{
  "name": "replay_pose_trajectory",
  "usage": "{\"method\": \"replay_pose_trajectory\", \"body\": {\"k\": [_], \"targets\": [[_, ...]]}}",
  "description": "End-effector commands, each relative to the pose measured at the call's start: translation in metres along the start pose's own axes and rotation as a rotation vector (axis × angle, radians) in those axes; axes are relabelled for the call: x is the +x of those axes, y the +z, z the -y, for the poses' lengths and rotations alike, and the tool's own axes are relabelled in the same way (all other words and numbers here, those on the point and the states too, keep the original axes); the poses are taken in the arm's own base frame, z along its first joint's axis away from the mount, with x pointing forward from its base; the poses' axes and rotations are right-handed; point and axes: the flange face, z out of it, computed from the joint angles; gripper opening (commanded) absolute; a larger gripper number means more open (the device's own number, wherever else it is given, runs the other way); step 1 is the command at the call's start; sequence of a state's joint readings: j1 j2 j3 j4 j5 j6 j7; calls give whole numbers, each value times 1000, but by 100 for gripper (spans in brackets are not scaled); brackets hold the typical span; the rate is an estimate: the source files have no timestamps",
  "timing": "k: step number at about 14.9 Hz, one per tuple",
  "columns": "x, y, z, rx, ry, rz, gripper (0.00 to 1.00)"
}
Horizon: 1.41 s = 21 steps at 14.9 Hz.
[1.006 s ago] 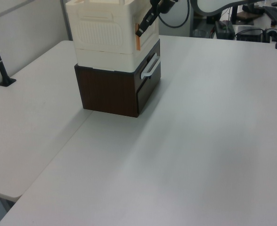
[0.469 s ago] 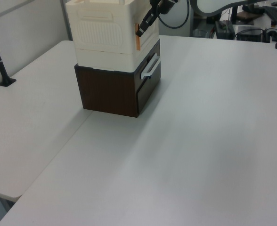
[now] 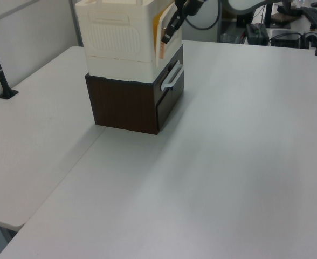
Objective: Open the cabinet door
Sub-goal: 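Pull the door edge outward, swinging the door open on its hinge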
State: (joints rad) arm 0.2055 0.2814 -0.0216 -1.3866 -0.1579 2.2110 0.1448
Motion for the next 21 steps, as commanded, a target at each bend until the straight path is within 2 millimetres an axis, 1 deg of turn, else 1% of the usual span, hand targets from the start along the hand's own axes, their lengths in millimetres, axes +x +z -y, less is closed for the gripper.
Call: {"method": "replay_pose_trajectory", "body": {"k": [1, 4, 5, 6, 7, 8, 10, 11, 13, 14, 16, 18, 19, 21], "targets": [[-30, -1, -26, -39, -7, 206, 45], [-41, -10, -35, -48, -29, 296, 89], [-44, -18, -40, -51, -31, 314, 97], [-46, -25, -45, -53, -32, 332, 100], [-44, -40, -52, -58, -21, 336, 100], [-46, -51, -60, -64, -10, 360, 100], [-44, -81, -79, -62, -29, 352, 100], [-39, -98, -86, -23, -52, 317, 100], [-24, -121, -83, 32, -66, 232, 100], [-18, -126, -80, 34, -69, 187, 100], [-7, -132, -69, 54, -77, 97, 100], [1, -132, -60, 95, -68, 28, 100], [4, -129, -56, 115, -62, 2, 100], [3, -105, -40, 134, -77, 22, 100]]}}
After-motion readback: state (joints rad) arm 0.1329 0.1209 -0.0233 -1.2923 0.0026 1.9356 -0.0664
